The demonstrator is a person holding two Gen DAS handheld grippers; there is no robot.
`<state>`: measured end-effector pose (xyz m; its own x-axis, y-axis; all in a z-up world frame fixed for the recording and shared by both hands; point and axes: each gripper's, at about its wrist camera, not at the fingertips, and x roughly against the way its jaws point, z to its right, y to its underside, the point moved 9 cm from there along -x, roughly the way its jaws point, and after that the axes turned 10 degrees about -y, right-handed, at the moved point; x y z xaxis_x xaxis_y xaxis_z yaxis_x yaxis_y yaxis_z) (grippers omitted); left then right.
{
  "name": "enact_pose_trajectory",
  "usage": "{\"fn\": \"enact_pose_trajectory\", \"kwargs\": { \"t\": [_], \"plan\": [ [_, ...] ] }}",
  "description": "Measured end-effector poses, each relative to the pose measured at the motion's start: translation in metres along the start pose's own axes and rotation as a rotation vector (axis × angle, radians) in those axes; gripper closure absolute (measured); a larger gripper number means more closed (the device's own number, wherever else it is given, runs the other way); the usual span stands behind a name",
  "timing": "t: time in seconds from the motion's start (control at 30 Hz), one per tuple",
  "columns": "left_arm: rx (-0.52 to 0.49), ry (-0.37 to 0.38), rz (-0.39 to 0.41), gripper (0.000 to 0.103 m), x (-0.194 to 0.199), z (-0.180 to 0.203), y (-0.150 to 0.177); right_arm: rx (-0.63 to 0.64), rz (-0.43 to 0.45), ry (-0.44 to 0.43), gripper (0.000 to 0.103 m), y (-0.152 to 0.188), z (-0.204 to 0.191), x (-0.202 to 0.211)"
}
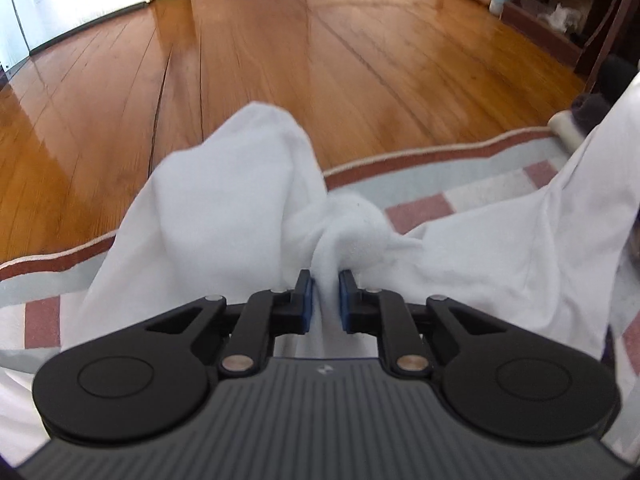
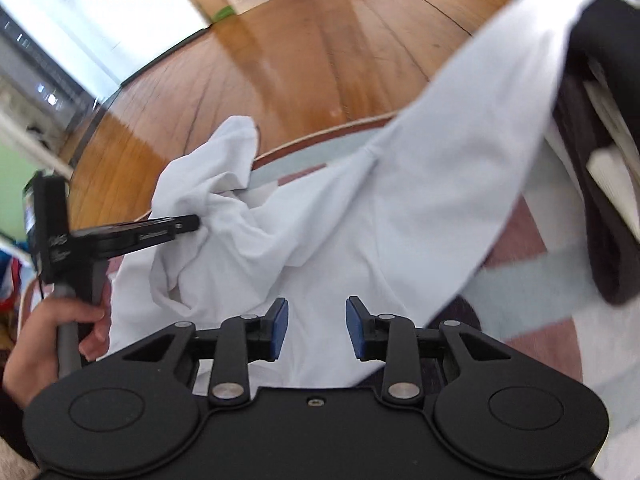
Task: Fold clothes
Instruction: 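Pinch a T-shirt fold with the left gripper and lift it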
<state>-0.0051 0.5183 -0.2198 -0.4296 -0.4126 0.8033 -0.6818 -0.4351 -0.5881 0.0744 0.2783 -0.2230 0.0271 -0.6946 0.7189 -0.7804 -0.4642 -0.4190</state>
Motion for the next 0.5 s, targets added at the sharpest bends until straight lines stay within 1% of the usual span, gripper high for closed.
{"fn": "enact_pose_trajectory", "kwargs": {
  "t": [0.07,0.13,0.23,0.27,0.3,0.33,0.4,0.43,0.5],
  "plan": [
    [0.022,0.026,0.040,0.091,0.016,-0.001,-0.007,0.003,0.003,0.000,0.066,0.002,-0.001,0.004],
    [0.058,0.075,0.097,0.092,0.038,-0.004,-0.017,0.010,0.011,0.006,0.066,0.004,-0.001,0.008],
    [0.138,0.192,0.206,0.097,0.080,-0.009,-0.034,-0.016,0.021,0.002,0.066,0.003,0.001,0.013],
    [0.167,0.239,0.234,0.097,0.092,-0.011,-0.038,-0.021,0.024,-0.005,0.066,0.002,0.000,0.012],
    [0.191,0.278,0.245,0.098,0.099,-0.012,-0.040,-0.023,0.028,-0.011,0.066,0.001,0.000,0.011],
    [0.210,0.301,0.231,0.098,0.097,-0.013,-0.040,-0.025,0.031,-0.016,0.066,0.000,-0.001,0.010],
    [0.241,0.316,0.170,0.100,0.082,-0.015,-0.035,-0.021,0.029,-0.017,0.066,0.000,-0.004,0.009],
    [0.247,0.303,0.134,0.100,0.070,-0.015,-0.030,-0.019,0.026,-0.016,0.066,0.000,-0.005,0.009],
    [0.213,0.237,0.067,0.100,0.046,-0.013,-0.018,-0.019,0.020,-0.013,0.066,0.002,-0.006,0.008]
  ]
}}
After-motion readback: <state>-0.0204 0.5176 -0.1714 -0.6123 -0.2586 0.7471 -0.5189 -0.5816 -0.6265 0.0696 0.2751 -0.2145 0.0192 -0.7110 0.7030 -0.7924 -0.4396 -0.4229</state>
